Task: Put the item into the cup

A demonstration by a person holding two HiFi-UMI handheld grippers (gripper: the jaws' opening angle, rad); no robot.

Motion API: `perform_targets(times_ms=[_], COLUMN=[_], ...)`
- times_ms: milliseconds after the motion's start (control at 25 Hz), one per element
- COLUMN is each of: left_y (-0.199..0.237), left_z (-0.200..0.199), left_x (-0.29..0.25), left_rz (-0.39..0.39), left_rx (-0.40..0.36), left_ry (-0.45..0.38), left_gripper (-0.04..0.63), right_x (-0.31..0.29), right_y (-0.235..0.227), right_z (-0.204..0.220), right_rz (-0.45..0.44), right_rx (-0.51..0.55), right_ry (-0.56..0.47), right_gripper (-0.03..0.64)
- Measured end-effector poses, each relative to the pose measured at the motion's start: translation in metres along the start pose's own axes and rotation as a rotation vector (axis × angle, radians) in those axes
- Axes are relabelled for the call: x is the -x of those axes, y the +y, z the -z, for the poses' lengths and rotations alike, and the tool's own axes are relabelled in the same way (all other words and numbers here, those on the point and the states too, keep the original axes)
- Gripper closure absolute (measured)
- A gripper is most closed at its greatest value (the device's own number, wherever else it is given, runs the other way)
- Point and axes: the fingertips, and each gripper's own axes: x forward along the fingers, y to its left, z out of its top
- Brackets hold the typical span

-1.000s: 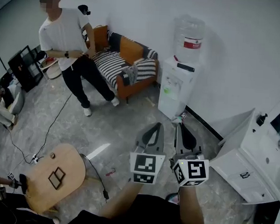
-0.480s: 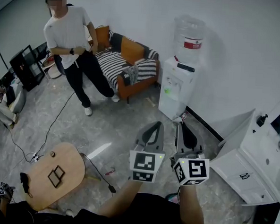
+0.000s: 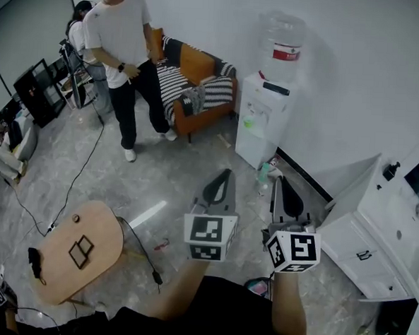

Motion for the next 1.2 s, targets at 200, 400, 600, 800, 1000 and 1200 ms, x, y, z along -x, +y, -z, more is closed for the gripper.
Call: perform_targets(times_ms=[200, 400, 600, 800, 1000, 1200], left_y=[-0.009, -0.012, -0.009, 0.013, 0.053, 0.089], left_z=[0.002, -0.01, -0.016, -0.008, 0.007, 0.013], left_x=[0.001, -0.004, -0.022, -0.057, -0.122, -0.197], left_rz=[-0.004, -0.009, -0.003, -0.011, -0.018, -0.006], left_rx=[-0.001, -0.018, -0.045, -0.033, -0.008, -0.005], left_ry=[-0.007, -0.038, -0.047, -0.046, -0.032, 0.009], left_gripper=[0.581, 0.581, 0.581, 0.581, 0.581, 0.581], right_x=[0.008, 0.006, -0.007, -0.047, -0.118, -0.197], right_y=[-0.011, -0.017, -0.025, -0.033, -0.041, -0.056], right_z=[-0.002, -0.009, -0.007, 0.006, 0.037, 0.058], right_rz=[0.002, -0.008, -0.012, -0.017, -0.026, -0.02], right_rx=[0.007, 0.014, 0.017, 0.032, 0.035, 0.013], right_ry=[-0.011, -0.034, -0.045, -0.032, -0.005, 0.029], right_gripper=[0.606, 0.606, 0.606, 0.606, 0.606, 0.606])
